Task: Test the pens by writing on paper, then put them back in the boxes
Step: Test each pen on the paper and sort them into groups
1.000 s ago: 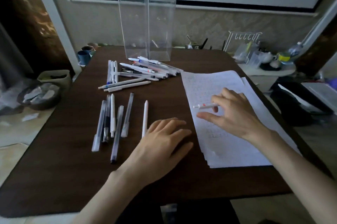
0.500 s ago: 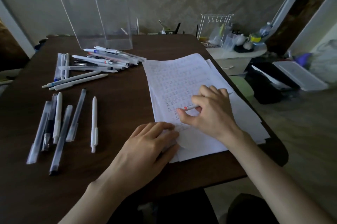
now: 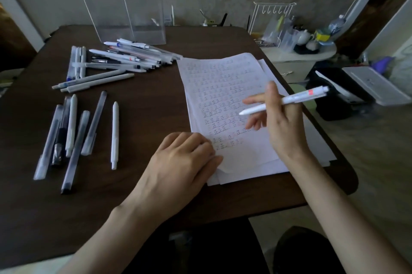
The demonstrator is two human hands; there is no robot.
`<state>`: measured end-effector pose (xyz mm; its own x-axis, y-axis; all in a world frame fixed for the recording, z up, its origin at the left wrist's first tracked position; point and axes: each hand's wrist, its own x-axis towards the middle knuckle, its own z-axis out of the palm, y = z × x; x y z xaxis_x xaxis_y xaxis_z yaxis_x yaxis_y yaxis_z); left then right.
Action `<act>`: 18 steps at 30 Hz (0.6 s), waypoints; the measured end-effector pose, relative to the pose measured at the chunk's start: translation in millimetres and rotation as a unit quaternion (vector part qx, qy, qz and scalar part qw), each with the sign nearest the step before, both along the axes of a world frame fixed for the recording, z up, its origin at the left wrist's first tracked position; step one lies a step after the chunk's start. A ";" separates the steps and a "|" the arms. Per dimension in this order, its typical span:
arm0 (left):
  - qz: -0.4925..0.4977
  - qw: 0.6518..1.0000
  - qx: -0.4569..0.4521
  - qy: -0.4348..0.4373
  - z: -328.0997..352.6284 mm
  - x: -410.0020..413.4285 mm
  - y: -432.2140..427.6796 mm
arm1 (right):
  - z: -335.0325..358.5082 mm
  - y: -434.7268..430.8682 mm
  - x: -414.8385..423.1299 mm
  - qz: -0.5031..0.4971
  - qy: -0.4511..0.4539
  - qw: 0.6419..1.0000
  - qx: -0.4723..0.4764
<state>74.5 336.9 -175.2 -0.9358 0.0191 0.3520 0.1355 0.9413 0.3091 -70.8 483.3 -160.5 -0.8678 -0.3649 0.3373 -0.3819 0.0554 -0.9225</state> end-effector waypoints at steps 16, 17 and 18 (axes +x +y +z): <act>-0.176 0.976 -0.043 -0.120 -2.6 -0.3 1.1 | -13.1 14.8 -2.5 0.030 -0.005 0.990 0.139; -0.176 0.976 -0.042 -0.120 -3.0 -0.3 0.9 | -13.7 14.1 -2.2 0.031 -0.001 0.989 0.146; -0.177 0.976 -0.041 -0.119 -3.3 -0.4 0.7 | -14.3 13.4 -2.5 0.030 0.003 0.988 0.148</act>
